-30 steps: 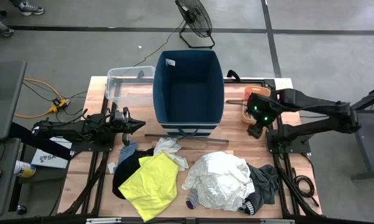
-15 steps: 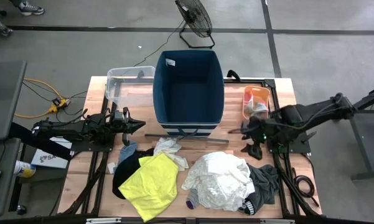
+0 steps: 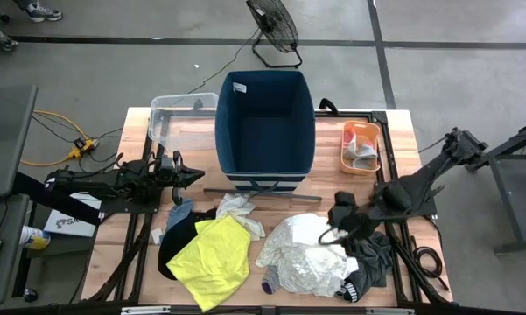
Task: Pick & Place Cloths
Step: Put the white dress into the blue laundry organizer
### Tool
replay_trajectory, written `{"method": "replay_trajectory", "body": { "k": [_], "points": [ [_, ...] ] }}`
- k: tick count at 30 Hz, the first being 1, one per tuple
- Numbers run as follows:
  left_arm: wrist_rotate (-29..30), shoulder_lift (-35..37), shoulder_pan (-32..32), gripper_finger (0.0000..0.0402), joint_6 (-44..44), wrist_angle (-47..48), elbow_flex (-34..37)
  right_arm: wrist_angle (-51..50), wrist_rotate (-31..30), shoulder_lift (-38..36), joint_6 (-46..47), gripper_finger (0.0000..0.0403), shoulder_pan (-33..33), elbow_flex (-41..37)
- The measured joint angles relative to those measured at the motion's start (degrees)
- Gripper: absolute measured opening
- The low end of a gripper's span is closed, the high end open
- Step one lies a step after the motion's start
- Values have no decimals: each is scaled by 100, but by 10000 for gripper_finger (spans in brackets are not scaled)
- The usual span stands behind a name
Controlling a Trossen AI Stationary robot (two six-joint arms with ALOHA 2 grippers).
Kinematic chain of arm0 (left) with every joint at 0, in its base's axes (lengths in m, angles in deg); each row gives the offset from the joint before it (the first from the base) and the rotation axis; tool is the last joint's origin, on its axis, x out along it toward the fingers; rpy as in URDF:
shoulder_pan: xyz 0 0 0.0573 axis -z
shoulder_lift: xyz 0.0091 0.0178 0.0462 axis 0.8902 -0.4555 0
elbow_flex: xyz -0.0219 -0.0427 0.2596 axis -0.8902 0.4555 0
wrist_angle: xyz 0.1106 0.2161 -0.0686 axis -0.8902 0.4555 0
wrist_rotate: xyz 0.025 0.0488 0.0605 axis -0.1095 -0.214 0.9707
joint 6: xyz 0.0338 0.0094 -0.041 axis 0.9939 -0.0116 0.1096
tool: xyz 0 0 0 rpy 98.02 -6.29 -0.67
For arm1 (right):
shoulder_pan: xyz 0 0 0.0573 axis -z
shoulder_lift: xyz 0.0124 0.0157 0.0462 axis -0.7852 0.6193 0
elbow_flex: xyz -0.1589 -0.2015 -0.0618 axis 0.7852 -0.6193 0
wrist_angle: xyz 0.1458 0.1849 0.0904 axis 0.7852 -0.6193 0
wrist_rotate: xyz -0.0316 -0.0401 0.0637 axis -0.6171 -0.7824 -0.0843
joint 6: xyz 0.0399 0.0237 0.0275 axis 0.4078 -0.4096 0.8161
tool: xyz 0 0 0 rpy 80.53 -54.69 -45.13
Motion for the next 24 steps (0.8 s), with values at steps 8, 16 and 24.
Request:
{"method": "replay_trajectory", "body": {
  "k": [8,16,24],
  "points": [
    [0,-1,-1,10,0,-1,0,103,-24,777,13,279,-154,0],
    [0,-1,1,10,0,-1,0,468,483,1205,145,279,-126,0],
    [0,0,0,10,0,0,0,1064,760,1454,-146,282,-88,0]
  ]
}}
